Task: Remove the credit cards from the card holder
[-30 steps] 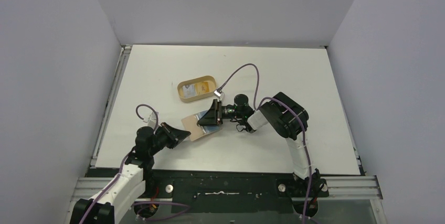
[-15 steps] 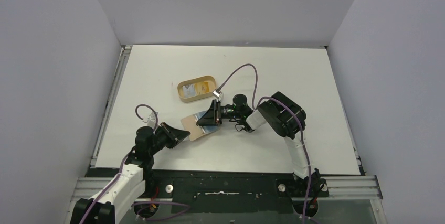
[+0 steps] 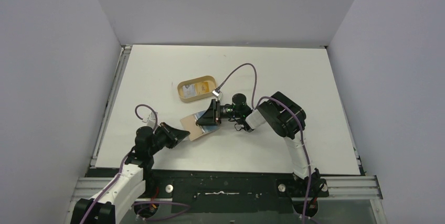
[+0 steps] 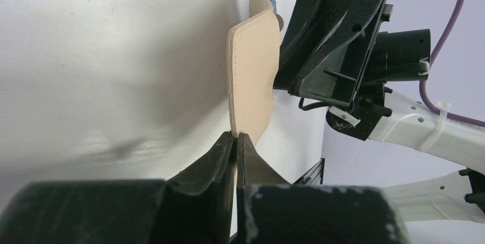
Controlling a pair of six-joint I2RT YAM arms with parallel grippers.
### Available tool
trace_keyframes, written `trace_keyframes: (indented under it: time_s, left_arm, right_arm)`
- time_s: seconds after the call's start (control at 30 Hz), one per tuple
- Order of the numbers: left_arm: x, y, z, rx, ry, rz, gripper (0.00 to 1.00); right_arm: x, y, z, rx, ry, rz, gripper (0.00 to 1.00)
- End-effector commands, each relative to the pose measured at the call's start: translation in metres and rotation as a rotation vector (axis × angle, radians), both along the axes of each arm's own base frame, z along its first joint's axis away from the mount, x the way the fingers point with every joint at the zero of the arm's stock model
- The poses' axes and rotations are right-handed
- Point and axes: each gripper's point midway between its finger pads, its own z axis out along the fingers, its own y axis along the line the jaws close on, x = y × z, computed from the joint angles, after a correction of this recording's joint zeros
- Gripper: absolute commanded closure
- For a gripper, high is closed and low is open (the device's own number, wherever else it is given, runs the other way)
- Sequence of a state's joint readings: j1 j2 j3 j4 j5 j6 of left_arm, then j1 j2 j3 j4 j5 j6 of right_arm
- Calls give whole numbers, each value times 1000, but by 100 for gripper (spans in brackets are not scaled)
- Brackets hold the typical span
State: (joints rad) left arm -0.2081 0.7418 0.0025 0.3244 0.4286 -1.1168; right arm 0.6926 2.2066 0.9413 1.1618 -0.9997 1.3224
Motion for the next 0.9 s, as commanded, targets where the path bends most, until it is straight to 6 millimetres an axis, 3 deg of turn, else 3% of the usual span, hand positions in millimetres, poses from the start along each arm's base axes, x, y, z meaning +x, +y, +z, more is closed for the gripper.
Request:
trace_keyframes:
  time_s: [0.0,0.17,0.5,0.7,0.87]
  left_arm:
    - [-7,-1,-7,7,-5,-30,100]
    - [-8,-1,-7,7,-4,-29,100]
    - [-8,-1,-7,6,-3,-30,100]
    - [-8,-1,-7,7,-3,-29,100]
    - [-8,0,-8,7,-1,-31,100]
  right_arm:
    - [0,12,30,81,-120,27,74]
    - [-1,12,28,75,-116,27,76]
    - [-5,16,26,70,-116,43,70]
    - [-6,17,25,67,-116,45,80]
    - [-5,16,25,64,-113,43,80]
